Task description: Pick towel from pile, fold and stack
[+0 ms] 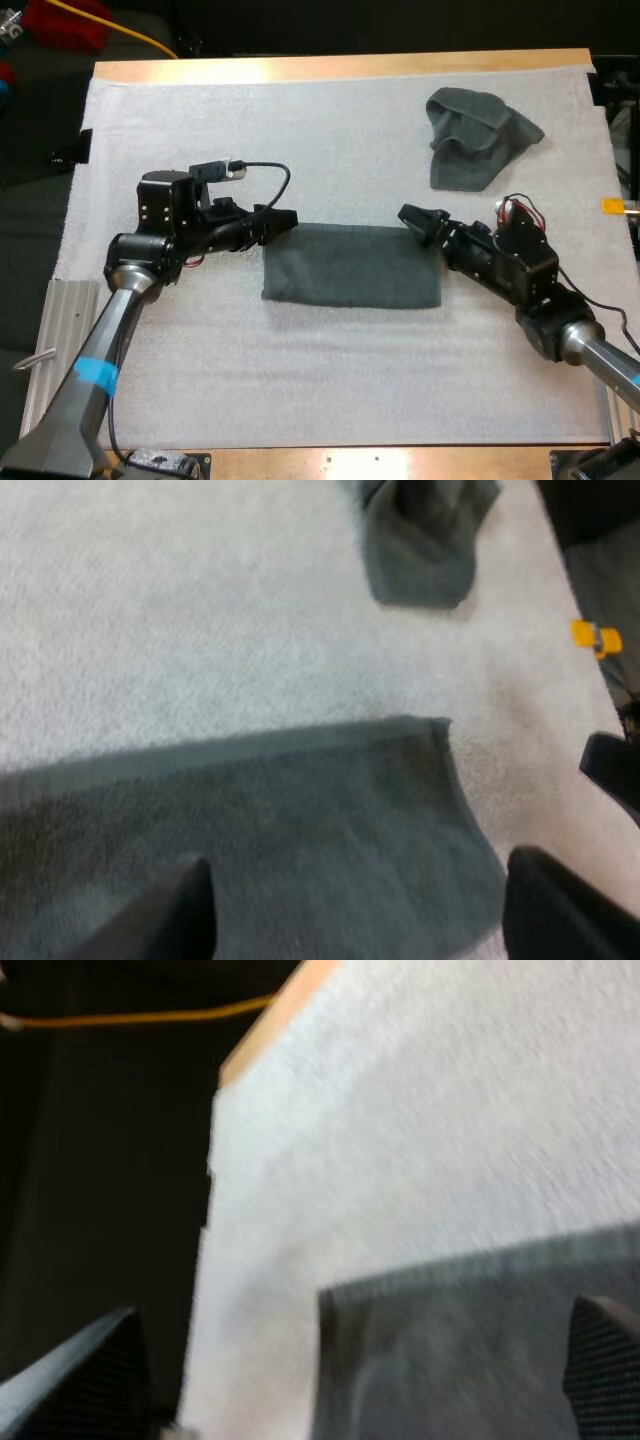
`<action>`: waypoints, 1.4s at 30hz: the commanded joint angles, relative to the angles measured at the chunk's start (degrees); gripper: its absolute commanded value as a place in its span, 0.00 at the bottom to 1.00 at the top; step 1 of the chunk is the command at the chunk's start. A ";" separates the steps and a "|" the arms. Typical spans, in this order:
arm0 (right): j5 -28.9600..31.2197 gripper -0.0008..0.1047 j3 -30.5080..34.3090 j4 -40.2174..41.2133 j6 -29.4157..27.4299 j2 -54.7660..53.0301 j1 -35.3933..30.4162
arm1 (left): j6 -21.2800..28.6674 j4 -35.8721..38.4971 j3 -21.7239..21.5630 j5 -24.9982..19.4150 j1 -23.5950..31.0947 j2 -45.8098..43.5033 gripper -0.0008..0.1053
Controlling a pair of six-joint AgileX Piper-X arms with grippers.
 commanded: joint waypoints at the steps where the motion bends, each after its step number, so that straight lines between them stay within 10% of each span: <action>1: -0.42 0.78 -0.35 3.36 -2.62 -1.75 -0.19 | 1.84 2.10 -0.28 0.83 0.08 -1.56 0.57; 10: -0.01 0.78 -0.35 20.87 -8.36 -11.18 -0.19 | 13.11 17.26 -0.28 -0.92 0.08 -9.29 0.57; 28: 0.24 0.78 -3.30 45.11 -16.60 -23.73 -0.30 | 15.16 29.71 -0.28 -0.82 0.08 -28.25 0.57; 42: 0.61 0.77 -6.87 46.78 -21.64 -19.63 -7.35 | 14.88 29.59 -0.28 1.21 0.08 -29.66 0.57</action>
